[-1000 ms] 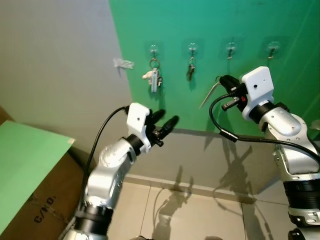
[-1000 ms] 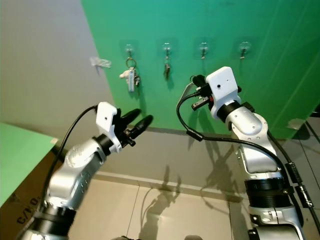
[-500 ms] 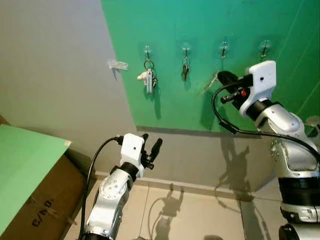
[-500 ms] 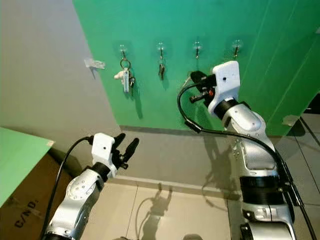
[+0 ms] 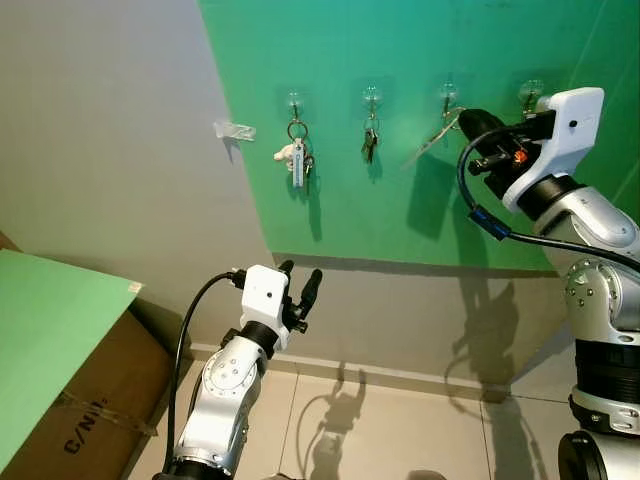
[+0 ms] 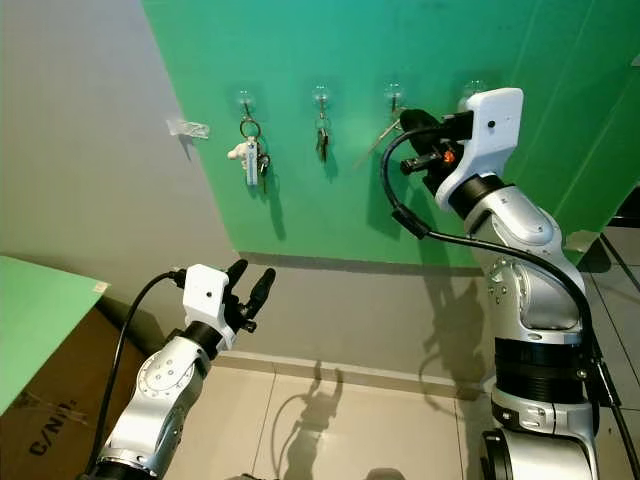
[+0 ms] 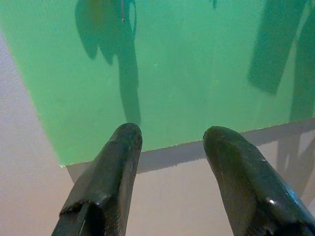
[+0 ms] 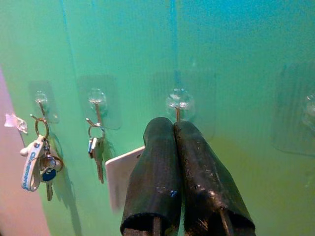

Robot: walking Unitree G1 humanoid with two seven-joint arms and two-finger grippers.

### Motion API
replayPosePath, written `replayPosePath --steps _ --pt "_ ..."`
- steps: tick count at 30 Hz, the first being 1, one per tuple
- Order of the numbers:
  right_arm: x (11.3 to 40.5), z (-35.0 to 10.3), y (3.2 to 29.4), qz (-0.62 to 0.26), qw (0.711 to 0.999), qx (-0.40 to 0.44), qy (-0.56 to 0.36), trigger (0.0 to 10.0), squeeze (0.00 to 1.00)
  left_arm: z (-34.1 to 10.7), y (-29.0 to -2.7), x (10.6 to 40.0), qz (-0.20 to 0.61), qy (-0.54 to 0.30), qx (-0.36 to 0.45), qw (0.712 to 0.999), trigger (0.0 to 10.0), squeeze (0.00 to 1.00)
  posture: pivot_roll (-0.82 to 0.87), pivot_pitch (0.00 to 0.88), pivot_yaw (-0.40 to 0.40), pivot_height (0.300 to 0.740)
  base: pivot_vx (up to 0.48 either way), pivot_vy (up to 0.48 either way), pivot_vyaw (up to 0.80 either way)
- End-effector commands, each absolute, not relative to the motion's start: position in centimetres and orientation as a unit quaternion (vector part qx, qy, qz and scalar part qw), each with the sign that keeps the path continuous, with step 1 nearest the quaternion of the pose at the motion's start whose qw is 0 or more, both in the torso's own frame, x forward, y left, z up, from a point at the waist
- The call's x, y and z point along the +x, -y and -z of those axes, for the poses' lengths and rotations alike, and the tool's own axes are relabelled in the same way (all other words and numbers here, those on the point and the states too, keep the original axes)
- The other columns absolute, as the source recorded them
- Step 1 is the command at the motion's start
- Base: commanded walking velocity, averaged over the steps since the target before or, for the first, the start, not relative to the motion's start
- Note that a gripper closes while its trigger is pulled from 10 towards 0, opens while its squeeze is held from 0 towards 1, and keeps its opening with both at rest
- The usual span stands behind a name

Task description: Hang keys on a hook

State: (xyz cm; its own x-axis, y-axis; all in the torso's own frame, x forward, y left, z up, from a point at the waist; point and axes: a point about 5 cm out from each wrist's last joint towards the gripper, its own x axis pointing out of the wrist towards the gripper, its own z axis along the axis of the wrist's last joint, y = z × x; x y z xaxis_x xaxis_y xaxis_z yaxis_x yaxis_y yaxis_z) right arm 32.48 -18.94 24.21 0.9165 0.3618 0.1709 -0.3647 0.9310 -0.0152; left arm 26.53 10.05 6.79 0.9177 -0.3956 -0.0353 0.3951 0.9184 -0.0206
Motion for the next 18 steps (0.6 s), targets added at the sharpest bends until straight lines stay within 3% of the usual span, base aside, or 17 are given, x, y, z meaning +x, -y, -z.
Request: replayPosePath --steps 1,18 --pt "32.7 -24.1 18.5 -0.19 0.978 0.032 0.079 0.0 0.0 -6.9 -9.9 26.9 0.202 -0.015 0.004 0.979 10.0 0.0 -0.26 0.0 0.132 0.74 0.0 0.0 0.0" --pt "33.4 -23.6 17.1 -0.211 0.974 0.05 0.063 0.0 0.0 -7.3 -9.7 27.2 0.209 -0.003 0.009 0.978 10.0 0.0 -0.26 0.0 0.125 0.74 0.0 0.0 0.0"
